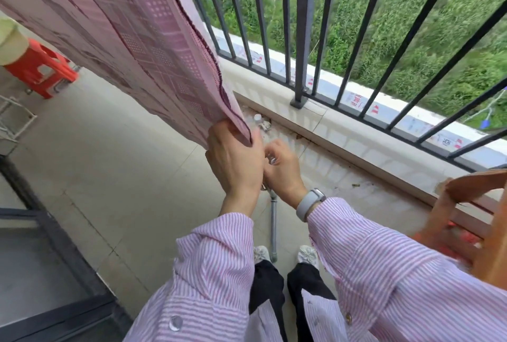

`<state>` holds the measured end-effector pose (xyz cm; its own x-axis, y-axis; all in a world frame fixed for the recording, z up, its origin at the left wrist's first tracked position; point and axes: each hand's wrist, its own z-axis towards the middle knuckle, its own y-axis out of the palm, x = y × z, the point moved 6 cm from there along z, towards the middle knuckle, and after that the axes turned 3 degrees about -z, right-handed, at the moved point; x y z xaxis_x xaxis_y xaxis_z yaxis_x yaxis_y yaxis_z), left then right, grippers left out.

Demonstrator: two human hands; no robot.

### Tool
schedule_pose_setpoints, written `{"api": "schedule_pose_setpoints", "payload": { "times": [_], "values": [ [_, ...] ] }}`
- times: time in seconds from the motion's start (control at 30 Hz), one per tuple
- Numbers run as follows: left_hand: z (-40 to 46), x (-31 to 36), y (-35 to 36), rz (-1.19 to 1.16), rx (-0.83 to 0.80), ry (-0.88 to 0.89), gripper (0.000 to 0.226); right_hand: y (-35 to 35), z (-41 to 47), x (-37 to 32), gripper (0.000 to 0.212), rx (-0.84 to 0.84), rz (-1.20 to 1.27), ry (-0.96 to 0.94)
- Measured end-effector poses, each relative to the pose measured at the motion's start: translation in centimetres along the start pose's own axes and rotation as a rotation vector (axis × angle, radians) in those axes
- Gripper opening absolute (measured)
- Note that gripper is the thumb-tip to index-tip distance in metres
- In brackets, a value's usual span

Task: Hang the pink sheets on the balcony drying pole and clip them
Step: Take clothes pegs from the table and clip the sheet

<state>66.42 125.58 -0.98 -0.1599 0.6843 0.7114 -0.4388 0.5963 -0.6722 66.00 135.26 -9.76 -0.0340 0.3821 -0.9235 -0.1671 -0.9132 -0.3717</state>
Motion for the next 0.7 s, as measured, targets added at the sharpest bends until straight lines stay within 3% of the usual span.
{"api": "schedule_pose_setpoints", "payload": {
  "times": [0.07,0.17,0.33,0.57,0.7],
  "values": [
    [0.1,-0.5,0.0,-0.039,0.046,-0.004,0.018,-0.1,0.0,0.3,0.016,-0.002,0.015,-0.012],
    [0.0,-1.9,-0.4,-0.081,0.069,-0.044,0.018,0.3,-0.3,0.9,0.007,-0.128,0.043,0.009],
    [0.6,-2.2,-0.8,-0.09,-0.002,0.0,0.024,0.2,-1.7,2.9,0.043,-0.303,0.104,0.244],
    [0.4,-1.9,-0.7,-0.091,-0.055,-0.028,0.027,-1.6,-2.1,3.1,0.041,-0.262,0.114,0.305],
    [0.7,-1.6,-0.6,-0.065,-0.104,-0.026,0.033,-2.8,-2.6,2.7,0.029,-0.145,0.078,0.256]
  ]
}}
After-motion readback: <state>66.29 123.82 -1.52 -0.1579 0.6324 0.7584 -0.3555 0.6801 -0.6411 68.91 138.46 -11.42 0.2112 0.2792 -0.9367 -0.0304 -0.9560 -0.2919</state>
